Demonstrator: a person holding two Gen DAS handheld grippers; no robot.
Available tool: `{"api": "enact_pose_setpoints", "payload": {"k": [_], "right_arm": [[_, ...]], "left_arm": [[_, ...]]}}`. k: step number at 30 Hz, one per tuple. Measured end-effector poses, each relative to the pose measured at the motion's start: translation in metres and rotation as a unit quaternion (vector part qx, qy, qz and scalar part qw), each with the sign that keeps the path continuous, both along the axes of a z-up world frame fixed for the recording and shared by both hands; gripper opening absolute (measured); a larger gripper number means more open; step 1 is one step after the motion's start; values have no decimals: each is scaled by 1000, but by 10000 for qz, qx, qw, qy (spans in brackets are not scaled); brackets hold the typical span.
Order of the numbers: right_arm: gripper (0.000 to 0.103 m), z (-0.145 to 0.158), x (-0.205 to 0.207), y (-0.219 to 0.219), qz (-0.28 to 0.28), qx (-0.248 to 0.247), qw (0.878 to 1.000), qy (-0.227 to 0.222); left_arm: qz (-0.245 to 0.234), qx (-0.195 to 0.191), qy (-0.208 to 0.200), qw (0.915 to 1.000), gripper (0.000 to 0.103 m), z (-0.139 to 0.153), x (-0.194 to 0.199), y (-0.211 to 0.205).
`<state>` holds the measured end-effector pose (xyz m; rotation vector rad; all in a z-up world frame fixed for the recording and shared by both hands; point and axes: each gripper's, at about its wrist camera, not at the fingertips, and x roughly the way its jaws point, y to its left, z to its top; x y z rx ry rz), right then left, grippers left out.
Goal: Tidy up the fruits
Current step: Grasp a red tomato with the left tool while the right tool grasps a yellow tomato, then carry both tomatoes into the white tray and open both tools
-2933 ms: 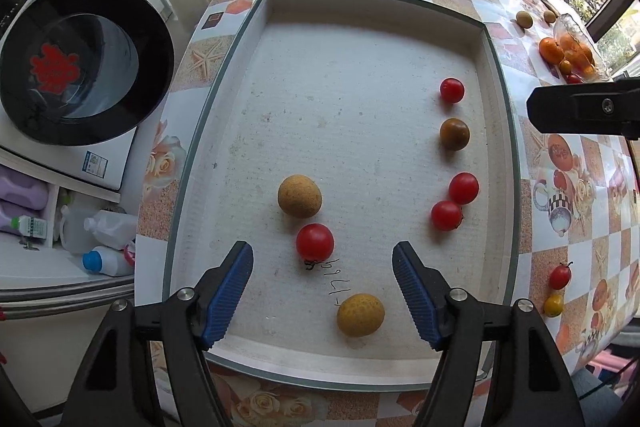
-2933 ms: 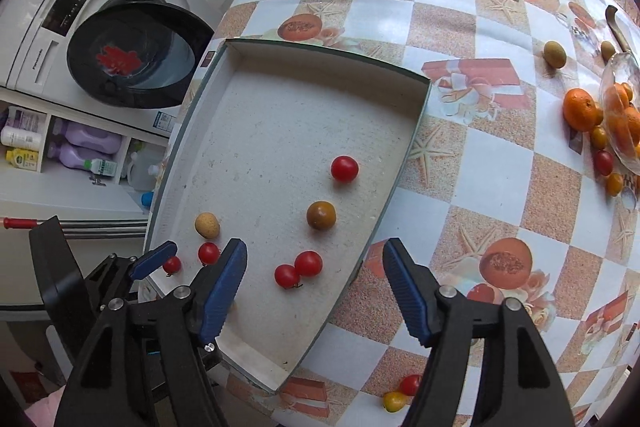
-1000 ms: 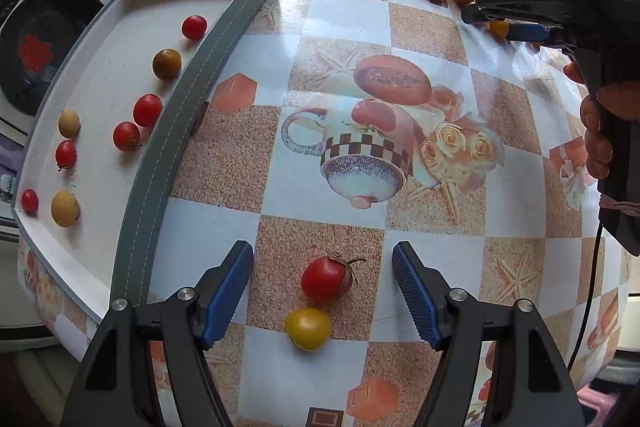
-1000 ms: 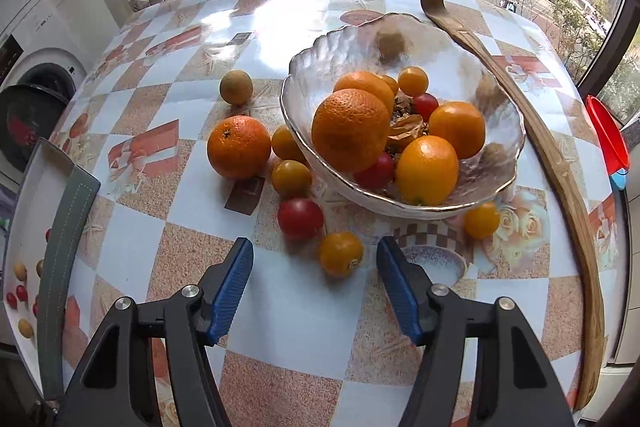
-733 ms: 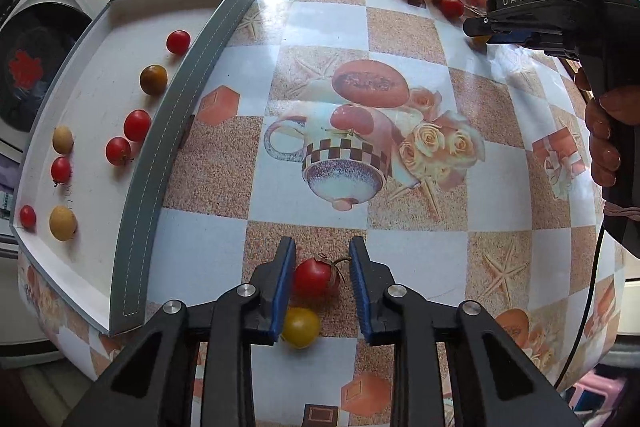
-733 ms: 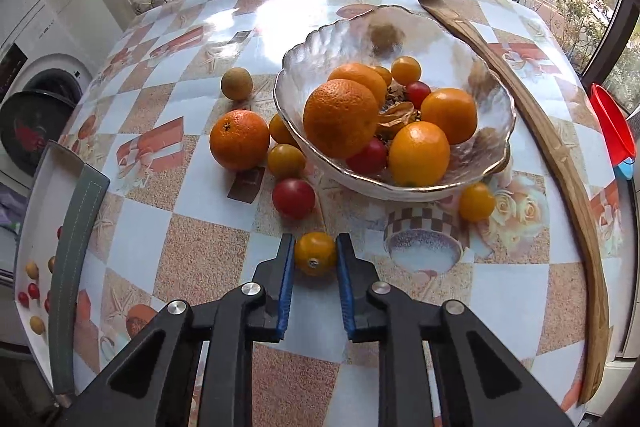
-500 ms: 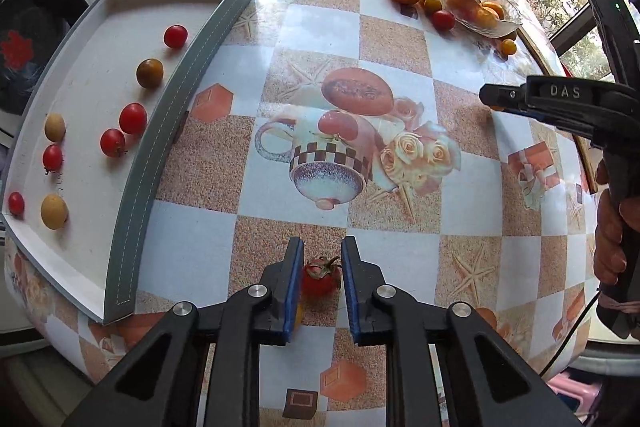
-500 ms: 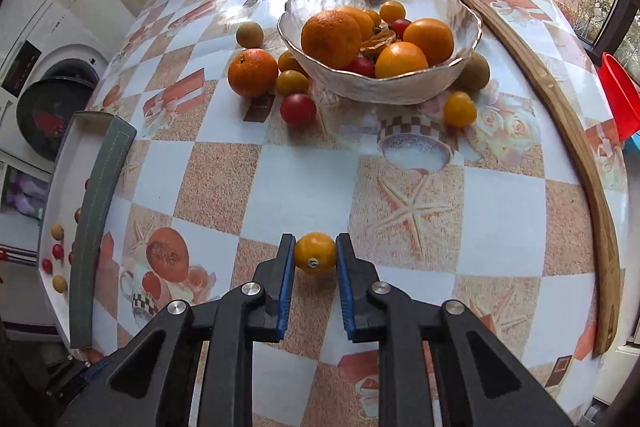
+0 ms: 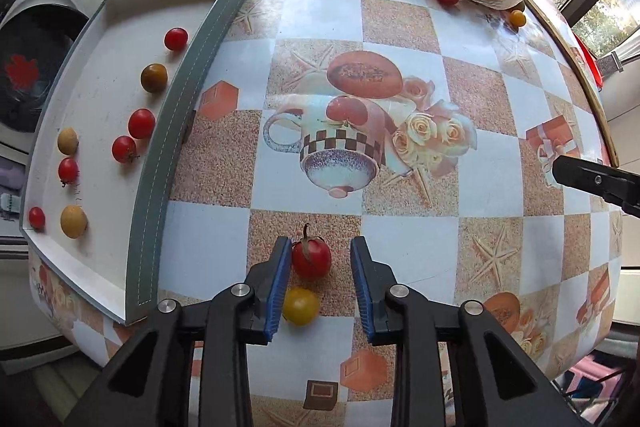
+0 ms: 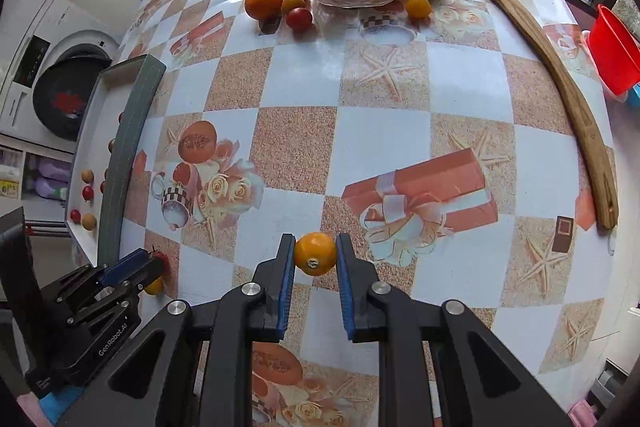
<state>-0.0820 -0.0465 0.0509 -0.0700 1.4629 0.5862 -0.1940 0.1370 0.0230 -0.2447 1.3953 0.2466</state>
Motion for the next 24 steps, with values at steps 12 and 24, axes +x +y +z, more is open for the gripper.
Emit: {"api": "enact_pose_setpoints", "payload": {"k": [12,24], "right_arm": [[22,18,-7,-9,-42,55,9999,144],[22,59,-16,-1,153,320,9993,71]], "left_arm": [[-146,-378,36,9992,21,1,-4,-10],[-208,-303,-472,9982,21,89,-2,-5]]}}
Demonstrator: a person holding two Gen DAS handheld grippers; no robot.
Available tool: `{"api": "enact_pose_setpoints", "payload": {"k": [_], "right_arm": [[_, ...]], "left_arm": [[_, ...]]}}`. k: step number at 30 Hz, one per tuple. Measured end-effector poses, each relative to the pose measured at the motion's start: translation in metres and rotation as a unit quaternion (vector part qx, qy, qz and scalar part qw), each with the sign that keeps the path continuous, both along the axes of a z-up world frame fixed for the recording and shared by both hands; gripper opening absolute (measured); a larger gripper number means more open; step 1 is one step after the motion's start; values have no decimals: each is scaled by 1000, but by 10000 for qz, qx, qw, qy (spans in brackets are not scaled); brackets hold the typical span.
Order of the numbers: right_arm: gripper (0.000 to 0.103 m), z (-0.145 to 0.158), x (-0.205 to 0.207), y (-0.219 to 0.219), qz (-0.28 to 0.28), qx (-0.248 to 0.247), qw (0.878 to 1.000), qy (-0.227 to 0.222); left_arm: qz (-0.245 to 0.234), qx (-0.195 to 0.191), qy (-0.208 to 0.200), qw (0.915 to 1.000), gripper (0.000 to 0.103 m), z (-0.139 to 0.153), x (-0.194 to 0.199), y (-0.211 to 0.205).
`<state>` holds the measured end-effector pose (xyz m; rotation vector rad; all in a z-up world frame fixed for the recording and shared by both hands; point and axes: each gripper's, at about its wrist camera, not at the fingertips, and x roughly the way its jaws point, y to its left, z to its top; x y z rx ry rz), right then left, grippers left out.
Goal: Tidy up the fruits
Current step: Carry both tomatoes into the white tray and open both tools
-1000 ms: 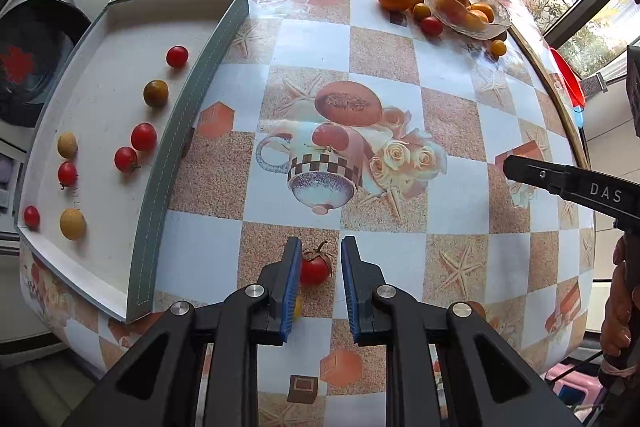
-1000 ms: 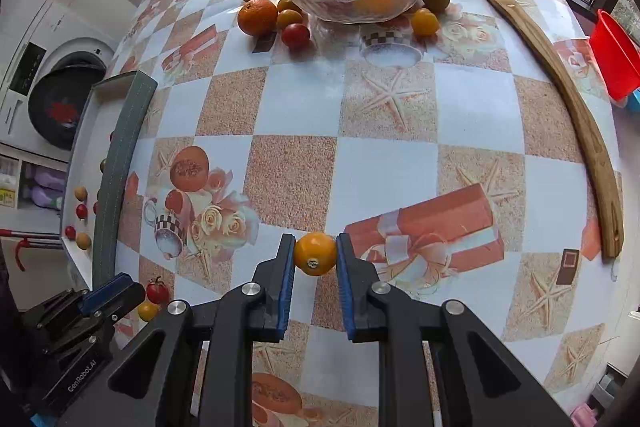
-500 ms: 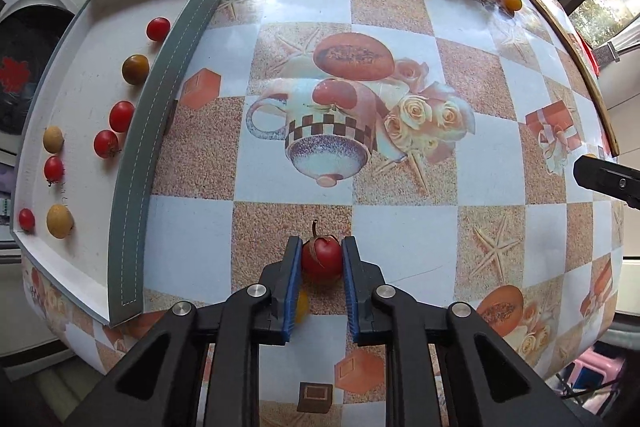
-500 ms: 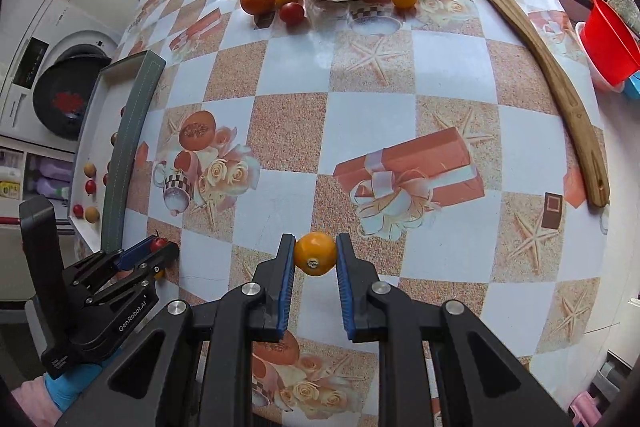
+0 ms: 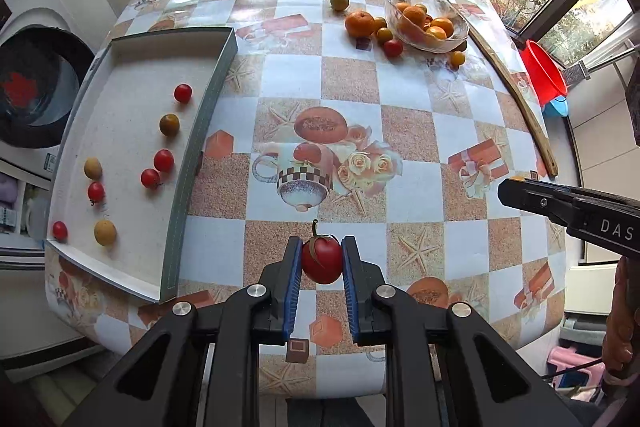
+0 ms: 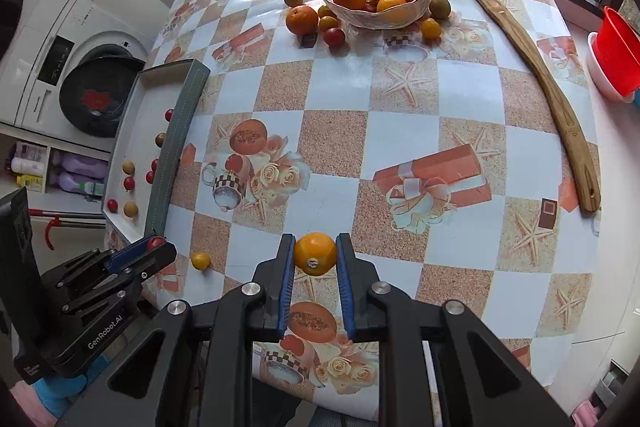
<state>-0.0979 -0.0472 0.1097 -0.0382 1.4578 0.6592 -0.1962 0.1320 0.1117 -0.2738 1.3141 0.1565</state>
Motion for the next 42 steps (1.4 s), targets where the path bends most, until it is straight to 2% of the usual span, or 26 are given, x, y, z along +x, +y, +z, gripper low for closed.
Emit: {"api": "enact_pose_setpoints", "payload": {"k": [9,19,27,35,42], "right_arm": [[22,20,-2,6,81,171,9998,-23],[22,32,-10,34,-53,271,9996,-113],[22,33,-19,85,-419,127,9988,-201],[22,28,-32,171,-895,-4,9958,-195],[22,17,-33,240,-873,-102,9961,-92]], "left_arm": [[101,281,-333,9990,21,51,-10,17],[319,444,-537,9971,21,68,-17,70],[-119,282,-544,9981,21,49,-2,137],[-760,137,-421,9961,21,14,17,209],[-984,124,-228,9948,21,-20,34,248]]}}
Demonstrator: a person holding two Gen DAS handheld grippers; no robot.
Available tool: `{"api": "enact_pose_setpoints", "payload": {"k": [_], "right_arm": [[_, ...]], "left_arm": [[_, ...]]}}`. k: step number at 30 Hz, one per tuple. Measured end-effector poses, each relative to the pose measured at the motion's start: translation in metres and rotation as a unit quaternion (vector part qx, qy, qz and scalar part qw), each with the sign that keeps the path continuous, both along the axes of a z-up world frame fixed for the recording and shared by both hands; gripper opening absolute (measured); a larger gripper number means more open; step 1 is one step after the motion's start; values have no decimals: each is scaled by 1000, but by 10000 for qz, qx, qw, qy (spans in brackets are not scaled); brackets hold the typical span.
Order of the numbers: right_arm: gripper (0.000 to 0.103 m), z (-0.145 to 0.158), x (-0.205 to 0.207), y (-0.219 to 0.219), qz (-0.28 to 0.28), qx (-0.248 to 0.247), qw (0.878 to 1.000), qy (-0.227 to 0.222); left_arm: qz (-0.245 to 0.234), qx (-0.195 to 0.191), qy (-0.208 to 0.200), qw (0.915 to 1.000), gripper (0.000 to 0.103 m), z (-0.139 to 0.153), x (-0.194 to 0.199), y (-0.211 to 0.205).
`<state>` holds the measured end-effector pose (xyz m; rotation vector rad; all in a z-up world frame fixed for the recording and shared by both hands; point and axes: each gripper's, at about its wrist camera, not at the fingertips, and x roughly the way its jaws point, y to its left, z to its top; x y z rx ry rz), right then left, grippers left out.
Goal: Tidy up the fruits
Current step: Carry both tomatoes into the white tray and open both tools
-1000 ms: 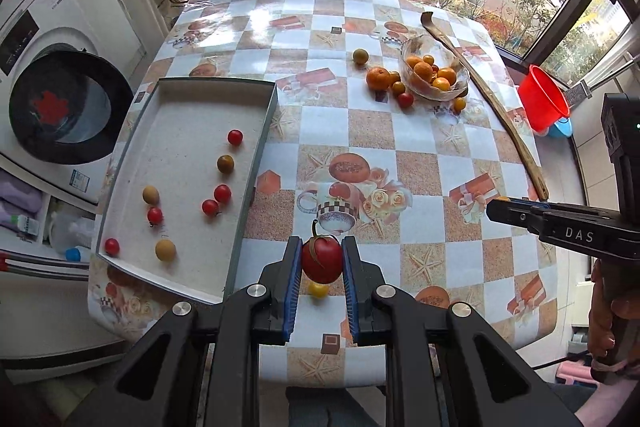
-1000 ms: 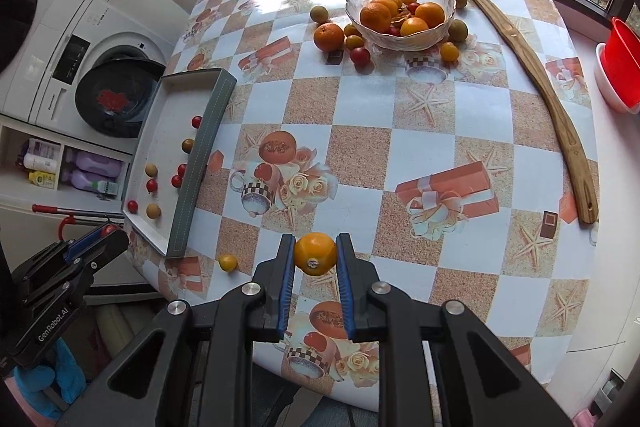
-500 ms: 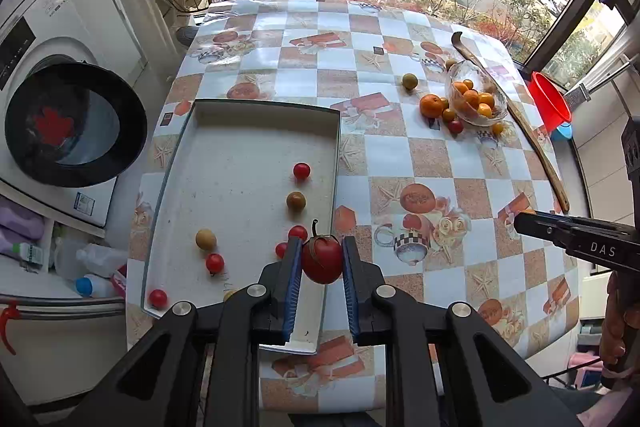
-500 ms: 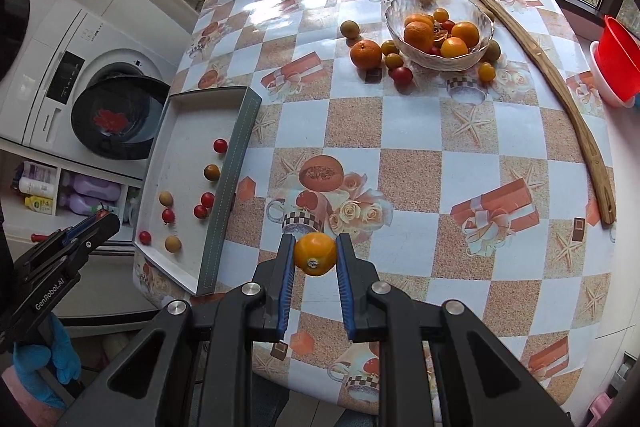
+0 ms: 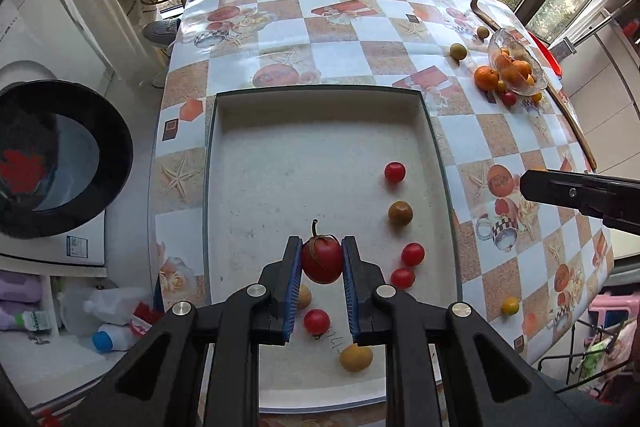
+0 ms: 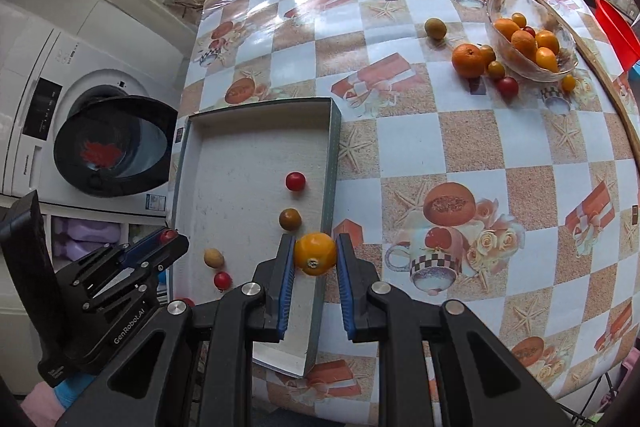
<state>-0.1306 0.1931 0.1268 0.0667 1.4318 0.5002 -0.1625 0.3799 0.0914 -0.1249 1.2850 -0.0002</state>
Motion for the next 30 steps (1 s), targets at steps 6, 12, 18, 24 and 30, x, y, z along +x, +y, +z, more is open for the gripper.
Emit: {"api": "enact_pose_setpoints", "payload": {"k": [6,12,18,24,30], "right_arm": [[22,-17,11,42,158,-126,9998,89],[22,-34,22,65,220,-249,9993,188],[22,-54,38,76,143,-327,9989,319],[22,-72,50,85,98,-420,9983,385],[22,-91,61,96,117,-566,9975,401]], "left_arm": [[33,-37,105,9999,21,-22,12,18],[147,-124,191,9996,21,-41,23,26],[266,-161,263,9992,21,-55,35,28],[287,-100,356,9989,21,-68,42,28],[297,-48,438,9986,21,-78,43,30]]}}
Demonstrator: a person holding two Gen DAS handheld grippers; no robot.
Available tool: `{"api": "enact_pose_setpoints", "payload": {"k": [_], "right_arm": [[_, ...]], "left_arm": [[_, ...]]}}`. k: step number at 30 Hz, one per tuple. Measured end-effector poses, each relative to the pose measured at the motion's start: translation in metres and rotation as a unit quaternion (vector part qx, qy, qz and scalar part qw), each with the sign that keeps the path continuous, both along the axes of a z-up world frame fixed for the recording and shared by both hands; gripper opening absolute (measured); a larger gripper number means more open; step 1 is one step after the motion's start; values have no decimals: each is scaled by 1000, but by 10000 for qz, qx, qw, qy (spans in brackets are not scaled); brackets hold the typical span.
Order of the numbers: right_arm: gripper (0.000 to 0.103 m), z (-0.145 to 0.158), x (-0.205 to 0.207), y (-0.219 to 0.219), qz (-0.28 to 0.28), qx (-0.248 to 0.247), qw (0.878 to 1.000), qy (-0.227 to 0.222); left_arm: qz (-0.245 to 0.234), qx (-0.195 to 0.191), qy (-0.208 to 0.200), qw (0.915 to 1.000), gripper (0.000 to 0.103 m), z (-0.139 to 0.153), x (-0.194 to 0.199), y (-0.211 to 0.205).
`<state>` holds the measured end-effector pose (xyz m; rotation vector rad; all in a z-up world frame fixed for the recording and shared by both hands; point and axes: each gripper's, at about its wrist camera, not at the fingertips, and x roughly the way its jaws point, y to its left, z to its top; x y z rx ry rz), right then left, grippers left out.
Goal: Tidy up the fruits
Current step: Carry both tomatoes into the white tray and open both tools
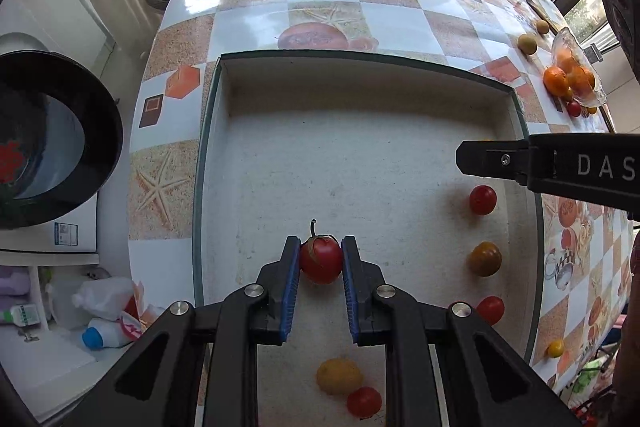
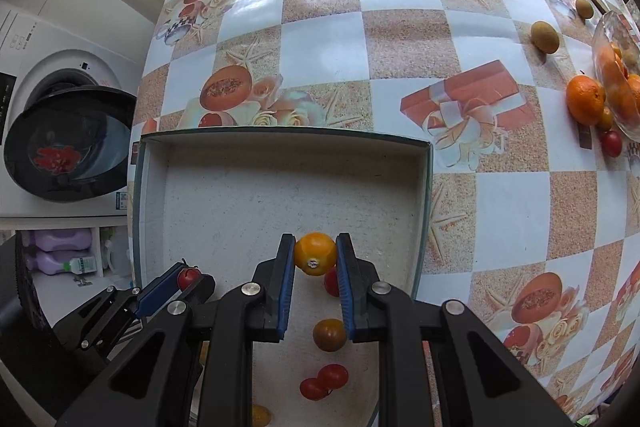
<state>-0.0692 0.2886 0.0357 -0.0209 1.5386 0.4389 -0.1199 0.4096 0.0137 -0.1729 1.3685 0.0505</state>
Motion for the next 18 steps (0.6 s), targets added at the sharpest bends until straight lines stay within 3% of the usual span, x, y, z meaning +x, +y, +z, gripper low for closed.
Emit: {"api": "enact_pose_setpoints", "payload": {"k": [7,9,10,11,12,16,18], "right_arm": [[23,-13,-1,12,262,-267,9992,-123],[24,-13,-2,16,400,-346,9984,-193],[26,-12,-3,17,427,-337,9984,-184],[27,-12,-2,17,439,-310,9984,-161],[30,-12,-3,17,442,-305,9985,-130],[33,3,-1,9,385,-225,9986,-275],[45,16,-2,9,348,-161,9985,-384]], "left_arm": [[-15,106,37,9999,21,-5,-2,-2],[-85,162,48,9998,27,-5,-1,-5],[-109,182,49,9998,38,-6,-2,-6],[-98,294,71,9995,61,-6,-2,-8],[-67,420,43,9991,69,-5,-3,-9],[12,373,13,9993,71,0,-6,-4],[10,383,48,9993,71,2,-7,-2]]}}
